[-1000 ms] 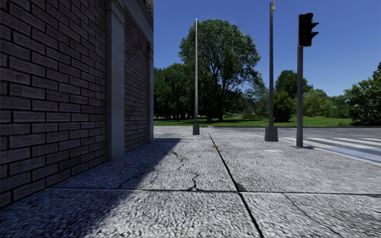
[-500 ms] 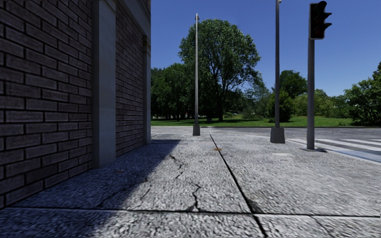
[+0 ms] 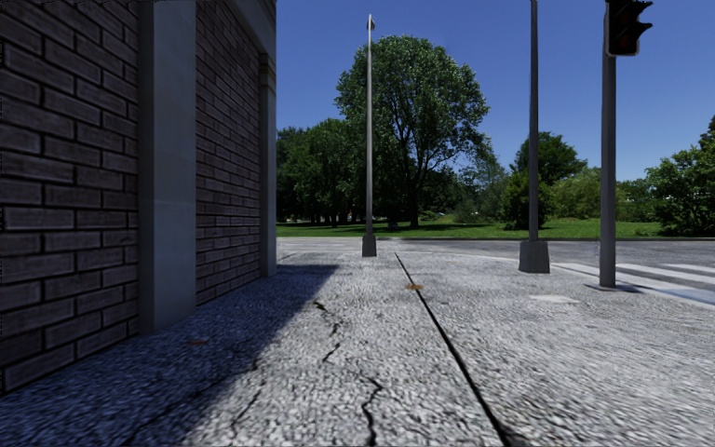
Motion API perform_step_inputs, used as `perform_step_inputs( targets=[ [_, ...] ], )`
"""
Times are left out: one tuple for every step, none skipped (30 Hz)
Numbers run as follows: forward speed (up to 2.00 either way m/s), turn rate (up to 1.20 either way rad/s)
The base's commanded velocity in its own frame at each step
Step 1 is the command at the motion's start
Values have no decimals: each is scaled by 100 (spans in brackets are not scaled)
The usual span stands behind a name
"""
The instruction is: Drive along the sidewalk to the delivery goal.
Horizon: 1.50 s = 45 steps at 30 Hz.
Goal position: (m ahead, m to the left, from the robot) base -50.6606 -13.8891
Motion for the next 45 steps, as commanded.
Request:
perform_step_inputs(
  targets=[
    [96, 0],
    [96, 0],
    [96, 0],
    [96, 0],
    [96, 0],
    [96, 0],
    [96, 0],
    [96, 0],
    [96, 0],
    [96, 0],
    [96, 0],
    [96, 0],
    [96, 0],
    [96, -8],
    [96, -8],
    [96, -19],
    [96, -24],
    [96, -27],
    [96, -33],
    [96, -33],
    [96, -43],
    [96, -49],
    [96, -51],
    [96, -51],
    [96, -52],
    [96, -52],
    [96, -54],
    [96, -56],
    [96, -57],
    [96, -58],
    [96, -58],
    [96, -58],
    [96, -58],
    [96, -58],
    [96, -58],
    [96, -58],
    [96, -58],
    [96, -58],
    [96, -58],
    [96, -58],
    [96, -58],
    [96, -58],
    [96, -58],
    [96, -59],
    [96, -59]
  ],
)
